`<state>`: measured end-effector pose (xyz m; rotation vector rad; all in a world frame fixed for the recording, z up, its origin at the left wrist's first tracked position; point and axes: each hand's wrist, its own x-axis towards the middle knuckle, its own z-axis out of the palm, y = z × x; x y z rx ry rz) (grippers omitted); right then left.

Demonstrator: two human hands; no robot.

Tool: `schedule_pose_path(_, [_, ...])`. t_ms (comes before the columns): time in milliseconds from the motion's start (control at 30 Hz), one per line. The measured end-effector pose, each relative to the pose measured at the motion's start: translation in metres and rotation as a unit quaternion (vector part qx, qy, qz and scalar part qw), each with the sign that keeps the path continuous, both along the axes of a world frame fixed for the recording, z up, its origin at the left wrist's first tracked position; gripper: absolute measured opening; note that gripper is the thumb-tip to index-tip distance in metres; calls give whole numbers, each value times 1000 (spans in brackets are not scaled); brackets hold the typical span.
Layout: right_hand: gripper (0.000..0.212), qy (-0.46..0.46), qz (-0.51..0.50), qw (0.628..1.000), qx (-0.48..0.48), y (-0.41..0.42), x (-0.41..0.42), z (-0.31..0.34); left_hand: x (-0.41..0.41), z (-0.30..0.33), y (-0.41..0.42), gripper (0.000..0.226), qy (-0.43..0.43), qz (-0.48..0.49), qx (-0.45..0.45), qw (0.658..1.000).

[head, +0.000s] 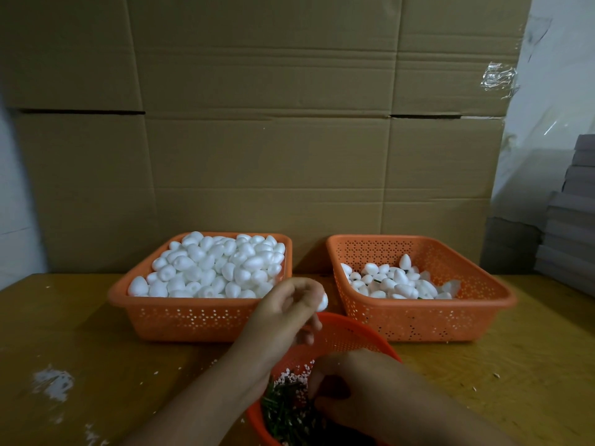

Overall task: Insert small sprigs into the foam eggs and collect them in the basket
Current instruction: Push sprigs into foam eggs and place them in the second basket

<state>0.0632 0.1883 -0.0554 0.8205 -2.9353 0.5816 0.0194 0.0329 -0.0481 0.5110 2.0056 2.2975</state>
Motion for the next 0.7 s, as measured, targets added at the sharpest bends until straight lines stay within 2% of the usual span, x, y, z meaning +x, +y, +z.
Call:
schedule_pose_path(67, [20, -4, 4, 1000, -2, 0, 0, 1, -1, -2, -1, 23, 2, -5, -16, 1000])
schedule_pose_path(167, [20, -9, 8, 1000, -5, 0, 1, 1, -3, -4, -3, 31, -7, 5, -9, 1000])
schedule_pose_path(233, [21, -11, 6, 1000, -7, 0, 1, 2, -3, -3, -3, 29, -3, 7, -3, 1000])
schedule_pose_path(467, [22, -14, 4, 1000, -6, 0, -1, 1, 1, -1, -2, 26, 54, -3, -2, 999])
schedule_pose_path(600, [21, -18, 2, 1000, -13, 0, 2, 2, 2, 0, -1, 32, 72, 3, -14, 997])
schedule_pose_path(700, [19, -16, 7, 1000, -17, 0, 3, 3, 0, -1, 0, 34, 51, 31, -9, 998])
